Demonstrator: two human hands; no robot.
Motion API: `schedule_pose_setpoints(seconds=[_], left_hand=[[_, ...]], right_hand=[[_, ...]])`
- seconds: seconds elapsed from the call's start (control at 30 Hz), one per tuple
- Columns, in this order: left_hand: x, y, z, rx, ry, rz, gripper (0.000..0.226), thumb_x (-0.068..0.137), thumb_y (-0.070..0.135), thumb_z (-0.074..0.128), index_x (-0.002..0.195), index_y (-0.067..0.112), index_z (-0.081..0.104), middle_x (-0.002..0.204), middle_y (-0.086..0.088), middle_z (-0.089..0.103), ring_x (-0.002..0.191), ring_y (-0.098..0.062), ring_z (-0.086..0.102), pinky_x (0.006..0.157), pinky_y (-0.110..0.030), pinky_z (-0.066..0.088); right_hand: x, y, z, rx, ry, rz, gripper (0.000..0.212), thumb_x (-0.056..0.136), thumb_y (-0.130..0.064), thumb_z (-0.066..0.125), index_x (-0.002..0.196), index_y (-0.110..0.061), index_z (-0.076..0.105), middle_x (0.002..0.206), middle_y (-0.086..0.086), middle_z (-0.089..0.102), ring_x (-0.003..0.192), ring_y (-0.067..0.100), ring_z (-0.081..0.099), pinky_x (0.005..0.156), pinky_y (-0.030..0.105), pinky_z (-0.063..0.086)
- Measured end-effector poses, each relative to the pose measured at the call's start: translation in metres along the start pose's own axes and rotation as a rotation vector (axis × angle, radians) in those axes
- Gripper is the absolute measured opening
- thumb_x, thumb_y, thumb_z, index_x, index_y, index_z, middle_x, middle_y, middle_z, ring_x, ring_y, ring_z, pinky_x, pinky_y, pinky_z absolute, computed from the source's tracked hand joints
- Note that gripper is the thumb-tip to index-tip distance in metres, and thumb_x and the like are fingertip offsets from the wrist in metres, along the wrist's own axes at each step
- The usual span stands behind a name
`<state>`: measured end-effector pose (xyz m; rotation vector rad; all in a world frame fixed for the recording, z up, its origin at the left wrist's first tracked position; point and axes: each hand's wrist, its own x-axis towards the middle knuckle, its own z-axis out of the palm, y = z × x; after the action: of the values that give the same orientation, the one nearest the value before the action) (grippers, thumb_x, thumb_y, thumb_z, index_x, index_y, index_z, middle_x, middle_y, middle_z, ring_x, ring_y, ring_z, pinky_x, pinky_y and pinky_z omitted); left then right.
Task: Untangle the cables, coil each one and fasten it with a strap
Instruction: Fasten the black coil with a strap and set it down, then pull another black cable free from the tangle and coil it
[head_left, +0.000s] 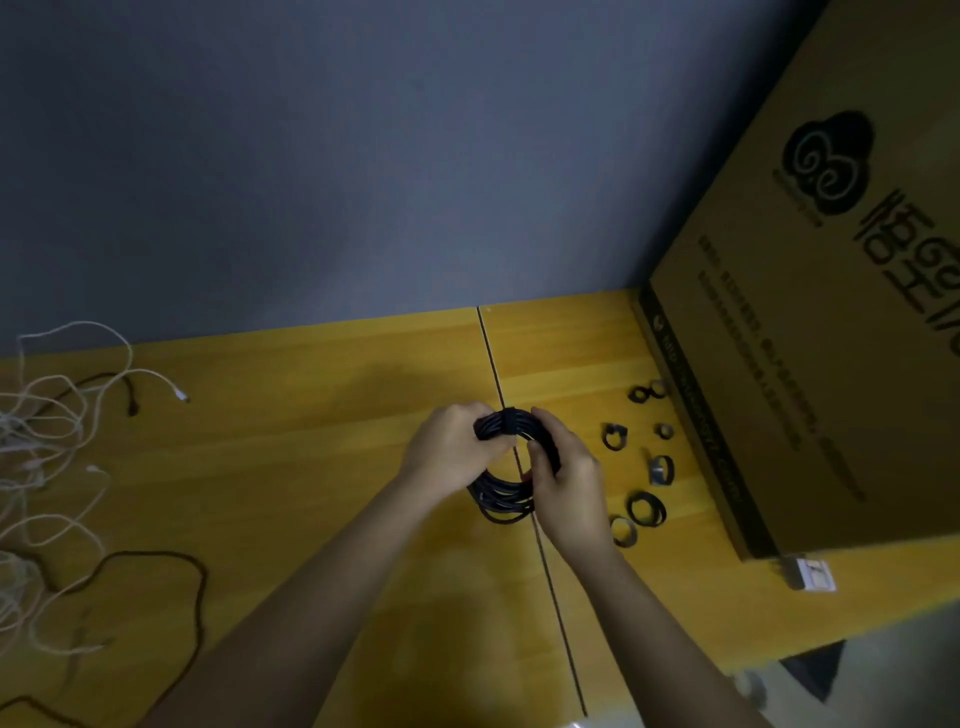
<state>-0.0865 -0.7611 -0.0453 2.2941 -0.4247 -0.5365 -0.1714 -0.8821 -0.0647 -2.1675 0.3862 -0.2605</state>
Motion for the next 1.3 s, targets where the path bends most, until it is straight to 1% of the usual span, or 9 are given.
schedule_pose_setpoints(seconds=[0.1, 0.2, 0.47, 0.73, 0.8, 0.9, 0.97, 1.1, 1.3], left_hand=[[0.038, 0.006, 0.018, -0.078, -0.058, -0.037, 0.029, 0.091, 0.045, 0.058, 0.11, 0.023, 0.063, 0.102, 0.01, 0.065, 0.089, -0.009, 0.062, 0.076, -0.032, 0.054], [0.081, 0.013, 0.025, -0.08, 0.011, -0.07, 0.038, 0.095, 0.044, 0.051, 0.125, 0.021, 0.057, 0.112, 0.012, 0.059, 0.097, -0.009, 0.057, 0.081, -0.026, 0.048], [0.195, 0.027, 0.037, -0.026, 0.224, -0.096, 0.022, 0.098, 0.026, 0.049, 0.112, 0.017, 0.062, 0.097, 0.006, 0.061, 0.086, -0.018, 0.058, 0.078, -0.034, 0.051], [0.249, 0.019, 0.062, 0.011, 0.228, -0.102, 0.023, 0.1, 0.022, 0.045, 0.115, 0.013, 0.059, 0.103, -0.005, 0.065, 0.088, -0.024, 0.062, 0.074, -0.036, 0.052], [0.248, 0.019, 0.068, 0.015, 0.215, -0.13, 0.025, 0.101, 0.023, 0.044, 0.118, 0.014, 0.058, 0.106, -0.004, 0.064, 0.09, -0.024, 0.062, 0.074, -0.036, 0.052], [0.245, 0.019, 0.073, 0.008, 0.199, -0.135, 0.025, 0.101, 0.023, 0.044, 0.119, 0.015, 0.058, 0.109, -0.003, 0.063, 0.092, -0.024, 0.061, 0.075, -0.035, 0.051], [0.244, 0.02, 0.074, -0.009, 0.186, -0.122, 0.025, 0.101, 0.022, 0.044, 0.118, 0.013, 0.059, 0.109, -0.005, 0.064, 0.092, -0.024, 0.061, 0.076, -0.038, 0.053], [0.242, 0.018, 0.073, 0.007, 0.202, -0.132, 0.023, 0.101, 0.022, 0.044, 0.117, 0.016, 0.059, 0.101, -0.003, 0.063, 0.088, -0.025, 0.062, 0.071, -0.039, 0.053], [0.225, 0.002, 0.068, 0.091, 0.216, -0.179, 0.021, 0.101, 0.025, 0.043, 0.115, 0.02, 0.057, 0.084, -0.001, 0.061, 0.069, -0.017, 0.057, 0.057, -0.029, 0.043]], right_hand=[[0.039, 0.034, -0.01, -0.015, 0.002, 0.025, 0.039, 0.099, -0.013, 0.047, 0.139, -0.012, 0.046, 0.125, 0.006, 0.06, 0.103, 0.024, 0.062, 0.086, 0.031, 0.052], [0.092, 0.074, -0.023, -0.033, 0.027, 0.097, 0.039, 0.1, -0.013, 0.046, 0.138, -0.01, 0.047, 0.129, 0.009, 0.058, 0.112, 0.025, 0.059, 0.091, 0.032, 0.05], [0.257, 0.163, -0.043, -0.103, 0.143, 0.257, 0.04, 0.102, -0.016, 0.039, 0.141, -0.009, 0.041, 0.138, 0.015, 0.049, 0.124, 0.035, 0.048, 0.095, 0.04, 0.044], [0.299, 0.215, -0.02, -0.333, 0.019, 0.337, 0.062, 0.102, -0.042, 0.027, 0.153, -0.014, 0.007, 0.16, 0.006, 0.006, 0.143, 0.033, 0.012, 0.112, 0.046, 0.021], [0.288, 0.216, -0.018, -0.453, 0.045, 0.29, 0.062, 0.1, -0.045, 0.03, 0.153, -0.017, 0.014, 0.16, 0.005, 0.007, 0.143, 0.032, 0.01, 0.112, 0.048, 0.018], [0.272, 0.214, -0.018, -0.507, 0.139, 0.095, 0.051, 0.096, -0.043, 0.049, 0.137, -0.014, 0.048, 0.151, 0.012, 0.031, 0.135, 0.035, 0.024, 0.106, 0.047, 0.022], [0.271, 0.215, -0.019, -0.5, 0.077, 0.01, 0.042, 0.091, -0.038, 0.06, 0.125, -0.012, 0.059, 0.139, 0.014, 0.042, 0.127, 0.034, 0.031, 0.102, 0.043, 0.028], [0.283, 0.218, -0.022, -0.405, 0.016, 0.061, 0.033, 0.091, -0.026, 0.063, 0.119, -0.008, 0.06, 0.13, 0.012, 0.044, 0.125, 0.029, 0.038, 0.094, 0.035, 0.04], [0.285, 0.209, -0.02, -0.491, 0.01, 0.072, 0.037, 0.096, -0.024, 0.055, 0.128, -0.006, 0.054, 0.136, 0.014, 0.04, 0.127, 0.03, 0.035, 0.094, 0.037, 0.039]])
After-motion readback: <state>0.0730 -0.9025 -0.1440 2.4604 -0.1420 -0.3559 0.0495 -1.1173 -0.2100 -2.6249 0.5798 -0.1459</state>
